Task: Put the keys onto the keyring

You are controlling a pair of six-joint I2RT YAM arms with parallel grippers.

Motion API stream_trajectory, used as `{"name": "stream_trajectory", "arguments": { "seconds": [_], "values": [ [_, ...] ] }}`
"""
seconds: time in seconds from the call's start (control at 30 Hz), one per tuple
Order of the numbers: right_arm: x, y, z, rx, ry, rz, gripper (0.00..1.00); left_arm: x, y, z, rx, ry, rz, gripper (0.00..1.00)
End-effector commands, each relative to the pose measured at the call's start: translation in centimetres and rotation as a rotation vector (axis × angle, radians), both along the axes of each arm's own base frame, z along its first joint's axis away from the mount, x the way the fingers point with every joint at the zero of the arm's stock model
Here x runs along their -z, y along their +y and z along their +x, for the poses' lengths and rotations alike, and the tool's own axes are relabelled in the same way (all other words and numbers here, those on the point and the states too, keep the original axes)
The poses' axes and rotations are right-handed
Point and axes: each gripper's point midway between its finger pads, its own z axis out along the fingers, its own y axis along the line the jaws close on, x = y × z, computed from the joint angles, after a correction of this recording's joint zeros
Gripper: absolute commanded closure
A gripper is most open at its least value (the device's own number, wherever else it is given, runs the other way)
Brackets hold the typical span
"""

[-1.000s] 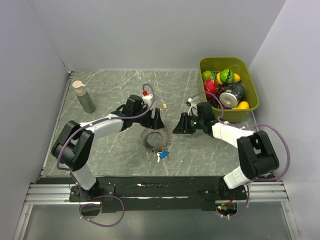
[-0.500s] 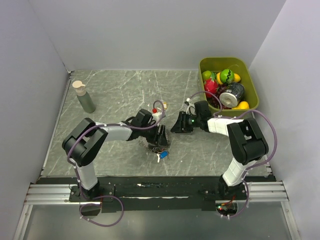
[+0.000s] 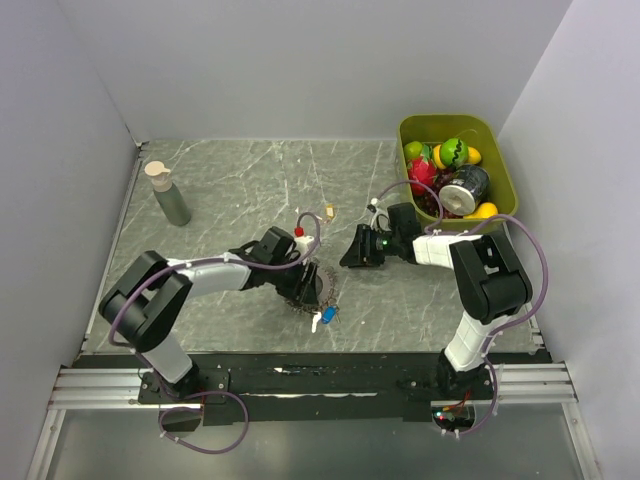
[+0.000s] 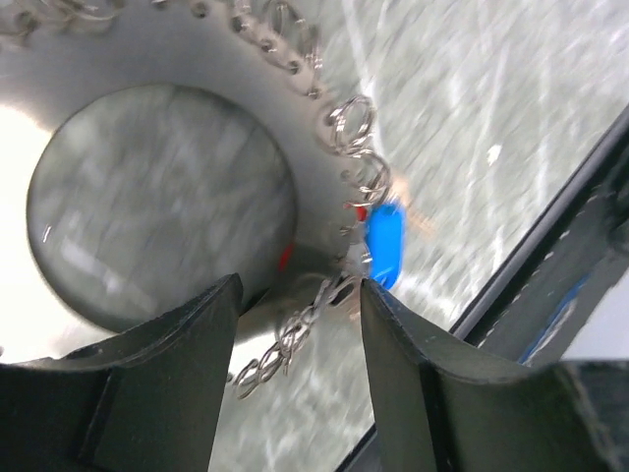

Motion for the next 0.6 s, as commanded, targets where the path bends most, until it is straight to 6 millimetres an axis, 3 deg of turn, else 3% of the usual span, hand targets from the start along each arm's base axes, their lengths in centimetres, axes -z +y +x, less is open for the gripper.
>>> {"name": "stream_trajectory", "arguments": {
  "seconds": [0.0, 0.17, 0.33, 0.47, 0.57],
  "values": [
    [0.1, 0.1, -0.7, -0.024, 0.010, 0.025, 0.51, 1.7, 4.3, -1.0, -0.017, 0.002, 0.173, 0.42],
    [0.2, 0.5, -0.8, -0.039, 0.028, 0.051, 0.52, -0.6, 4.2, 1.6, -0.097, -0.012, 0.055, 0.41],
    [0.1, 0.8, -0.4, -0.045, 0.031, 0.052, 0.53, -5.8, 1.3, 5.0, -0.109, -0.098, -0.161, 0.40],
    [0.5, 1.3, -0.5, -0.056, 0.051, 0.060, 0.55, -7.3, -0.5, 6.7, -0.106, -0.102, -0.225, 0.41],
    [1.0, 1.8, -0.7, -0.064, 0.076, 0.052, 0.58, -6.5, -1.6, 7.6, -0.096, -0.064, -0.238, 0.42]
  ]
}}
